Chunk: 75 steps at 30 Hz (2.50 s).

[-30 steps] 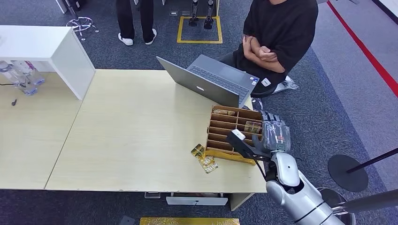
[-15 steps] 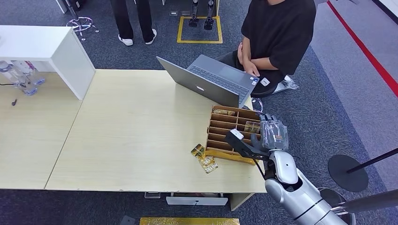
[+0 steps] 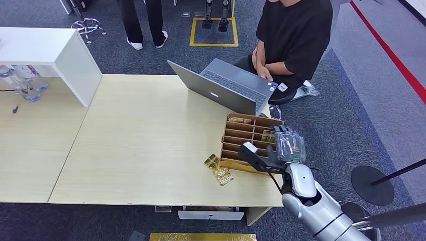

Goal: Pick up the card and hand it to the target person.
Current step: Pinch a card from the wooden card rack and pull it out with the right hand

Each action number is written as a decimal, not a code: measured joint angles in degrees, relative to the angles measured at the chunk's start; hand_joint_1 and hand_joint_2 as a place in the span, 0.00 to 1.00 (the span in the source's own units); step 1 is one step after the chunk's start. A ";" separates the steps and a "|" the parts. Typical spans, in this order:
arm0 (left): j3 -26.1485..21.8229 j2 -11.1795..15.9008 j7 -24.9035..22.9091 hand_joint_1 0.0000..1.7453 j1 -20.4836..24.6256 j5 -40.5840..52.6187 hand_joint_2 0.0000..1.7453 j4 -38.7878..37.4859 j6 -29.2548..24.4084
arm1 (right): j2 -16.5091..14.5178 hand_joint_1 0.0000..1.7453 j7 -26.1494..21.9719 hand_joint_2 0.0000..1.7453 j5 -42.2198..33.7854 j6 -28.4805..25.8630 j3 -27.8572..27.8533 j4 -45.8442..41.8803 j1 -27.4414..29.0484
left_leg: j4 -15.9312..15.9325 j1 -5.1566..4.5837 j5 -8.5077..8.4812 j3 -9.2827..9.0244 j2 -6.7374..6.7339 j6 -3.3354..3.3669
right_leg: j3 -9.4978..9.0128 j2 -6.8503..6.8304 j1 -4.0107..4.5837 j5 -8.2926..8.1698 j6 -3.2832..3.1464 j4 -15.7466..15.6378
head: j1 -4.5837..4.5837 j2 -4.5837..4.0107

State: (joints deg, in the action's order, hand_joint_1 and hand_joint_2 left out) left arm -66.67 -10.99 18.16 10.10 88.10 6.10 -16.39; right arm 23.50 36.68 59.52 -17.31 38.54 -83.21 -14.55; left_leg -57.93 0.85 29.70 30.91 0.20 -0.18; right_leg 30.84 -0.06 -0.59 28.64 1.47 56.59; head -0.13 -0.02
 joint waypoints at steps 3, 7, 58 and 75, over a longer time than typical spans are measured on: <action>0.07 0.00 0.00 0.00 0.01 0.00 0.00 0.00 0.00 | 0.00 0.39 -0.06 1.00 0.17 0.13 0.42 0.33 -0.23 | 0.00 0.00 0.00 0.00 0.00 0.00 | 0.00 0.00 0.00 0.00 0.00 0.00 | -0.01 0.00; 0.39 0.02 -0.01 0.00 0.01 0.00 0.00 0.00 0.00 | 0.00 0.41 -0.07 1.00 0.21 0.22 0.92 0.68 -0.39 | 0.00 0.00 0.00 0.00 0.00 0.00 | 0.00 0.00 0.00 0.00 0.00 0.00 | 0.00 0.00; 0.88 0.02 0.02 0.00 0.01 0.00 0.00 0.00 0.14 | -0.38 0.91 -0.30 1.00 6.33 -0.15 2.34 -4.02 -1.53 | 0.00 0.00 -0.01 0.00 0.00 0.01 | 0.00 0.00 0.00 0.00 0.00 0.00 | -0.01 0.00; 0.88 0.02 0.19 0.00 0.00 0.00 0.00 0.00 0.00 | 1.27 0.94 0.97 1.00 10.64 1.96 0.65 -15.41 -3.37 | -0.01 0.00 -0.01 -0.01 0.00 0.01 | 0.00 0.00 0.00 -0.01 0.00 0.00 | -0.01 0.00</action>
State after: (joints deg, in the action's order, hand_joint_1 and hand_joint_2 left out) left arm -65.79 -10.98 18.35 10.10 88.10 6.10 -16.39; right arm 24.77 37.65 70.17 -15.34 39.20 -98.63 -17.92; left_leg -57.94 0.85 29.69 30.90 0.19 -0.17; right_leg 30.84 -0.06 -0.59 28.63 1.48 56.59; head -0.14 -0.02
